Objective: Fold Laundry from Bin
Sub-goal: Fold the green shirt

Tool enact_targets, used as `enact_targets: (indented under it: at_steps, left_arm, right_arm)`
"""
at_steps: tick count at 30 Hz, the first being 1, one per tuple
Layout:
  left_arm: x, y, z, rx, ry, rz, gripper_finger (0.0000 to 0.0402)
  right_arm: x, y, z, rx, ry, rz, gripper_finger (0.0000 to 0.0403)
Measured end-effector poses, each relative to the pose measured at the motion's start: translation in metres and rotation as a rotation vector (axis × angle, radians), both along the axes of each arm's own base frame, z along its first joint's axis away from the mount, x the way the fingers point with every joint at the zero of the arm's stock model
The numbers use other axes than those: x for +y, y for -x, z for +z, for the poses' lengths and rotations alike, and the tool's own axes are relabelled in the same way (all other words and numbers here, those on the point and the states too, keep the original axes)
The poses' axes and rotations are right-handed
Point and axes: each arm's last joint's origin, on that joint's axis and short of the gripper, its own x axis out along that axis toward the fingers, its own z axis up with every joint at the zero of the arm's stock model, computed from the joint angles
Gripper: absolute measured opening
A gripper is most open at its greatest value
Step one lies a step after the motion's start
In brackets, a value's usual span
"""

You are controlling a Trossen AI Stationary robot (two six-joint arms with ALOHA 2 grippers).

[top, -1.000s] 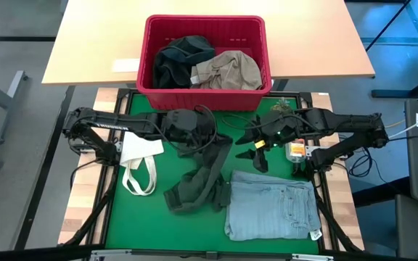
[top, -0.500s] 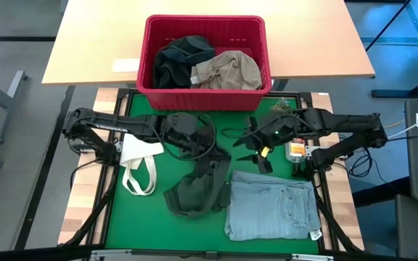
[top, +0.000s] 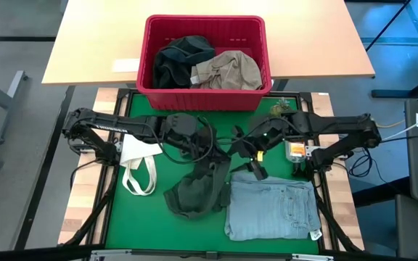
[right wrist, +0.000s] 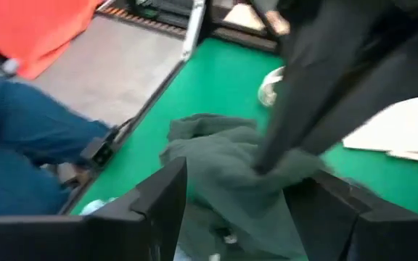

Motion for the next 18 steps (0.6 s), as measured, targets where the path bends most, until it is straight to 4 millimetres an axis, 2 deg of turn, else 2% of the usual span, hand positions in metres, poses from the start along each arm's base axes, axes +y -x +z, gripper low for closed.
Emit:
enact_targets:
  at_steps: [4, 7, 18]
  left_arm:
    - [0.0001, -0.0001, 0.0, -0.001, -0.001, 0.0, 0.0]
    - [-0.0001, -0.0001, 0.0001, -0.002, 0.0, -0.002, 0.0]
    - [-0.0002, -0.0001, -0.0001, -0.001, 0.001, -0.003, 0.0]
  right_arm:
    - [0.0045, -0.0043, -0.0032, 0.009, 0.0, 0.016, 0.0213]
    - [0.0048, -0.0047, -0.0028, 0.005, 0.017, 0.006, 0.0186]
    - [0.0055, -0.0056, -0.003, 0.011, 0.061, -0.056, 0.0011]
